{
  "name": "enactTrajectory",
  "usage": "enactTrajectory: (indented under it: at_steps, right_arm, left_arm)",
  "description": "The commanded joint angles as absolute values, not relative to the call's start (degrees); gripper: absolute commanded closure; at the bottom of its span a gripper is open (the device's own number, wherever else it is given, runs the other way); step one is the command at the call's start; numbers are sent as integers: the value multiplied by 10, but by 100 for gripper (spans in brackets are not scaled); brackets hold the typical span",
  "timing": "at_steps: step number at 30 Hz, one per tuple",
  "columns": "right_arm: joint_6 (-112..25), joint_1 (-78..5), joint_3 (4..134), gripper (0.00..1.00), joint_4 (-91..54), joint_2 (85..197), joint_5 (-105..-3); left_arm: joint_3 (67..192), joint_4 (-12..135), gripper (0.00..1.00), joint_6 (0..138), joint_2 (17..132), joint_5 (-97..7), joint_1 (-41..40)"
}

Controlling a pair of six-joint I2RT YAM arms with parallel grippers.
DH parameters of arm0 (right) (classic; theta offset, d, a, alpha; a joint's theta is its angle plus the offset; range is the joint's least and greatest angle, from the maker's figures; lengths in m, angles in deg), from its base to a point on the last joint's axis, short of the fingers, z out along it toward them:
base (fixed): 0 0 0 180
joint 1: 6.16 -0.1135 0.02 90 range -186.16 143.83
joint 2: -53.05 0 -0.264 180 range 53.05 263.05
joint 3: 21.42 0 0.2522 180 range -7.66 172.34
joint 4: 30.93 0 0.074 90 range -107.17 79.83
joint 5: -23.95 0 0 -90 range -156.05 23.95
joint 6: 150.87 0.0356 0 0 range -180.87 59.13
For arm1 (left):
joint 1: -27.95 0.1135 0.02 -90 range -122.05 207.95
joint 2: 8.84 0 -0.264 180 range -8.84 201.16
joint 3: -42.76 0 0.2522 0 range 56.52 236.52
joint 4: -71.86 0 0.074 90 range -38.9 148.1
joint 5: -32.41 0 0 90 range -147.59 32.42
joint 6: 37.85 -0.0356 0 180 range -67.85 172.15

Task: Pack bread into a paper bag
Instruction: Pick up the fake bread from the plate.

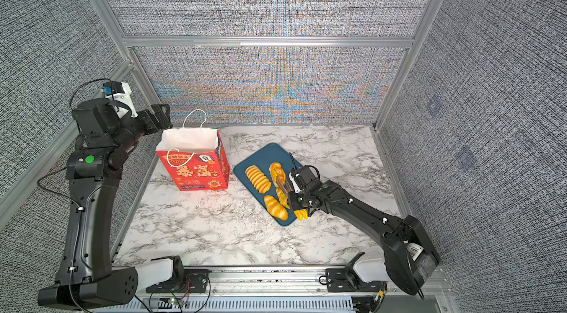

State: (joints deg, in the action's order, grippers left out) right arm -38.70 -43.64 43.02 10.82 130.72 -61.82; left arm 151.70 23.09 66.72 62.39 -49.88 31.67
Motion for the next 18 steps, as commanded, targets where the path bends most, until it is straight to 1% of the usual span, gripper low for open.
enactTrajectory:
  at_steps: [1, 5, 10, 18]
  right_arm:
    - [-392, -435, 440, 73, 96, 1311, -623]
    - [-398, -435, 466, 77, 92, 1302, -640]
    - [-414, -429, 528, 78, 82, 1286, -658]
    - [-459, -445, 657, 79, 50, 1306, -598]
  left_arm:
    - [1519, 236, 0, 659, 623, -496, 316]
    - [1519, 236, 0, 661, 621, -495, 317]
    - [1520, 236, 0, 664, 621, -493, 316]
    - [1520, 238, 0, 666, 624, -493, 316]
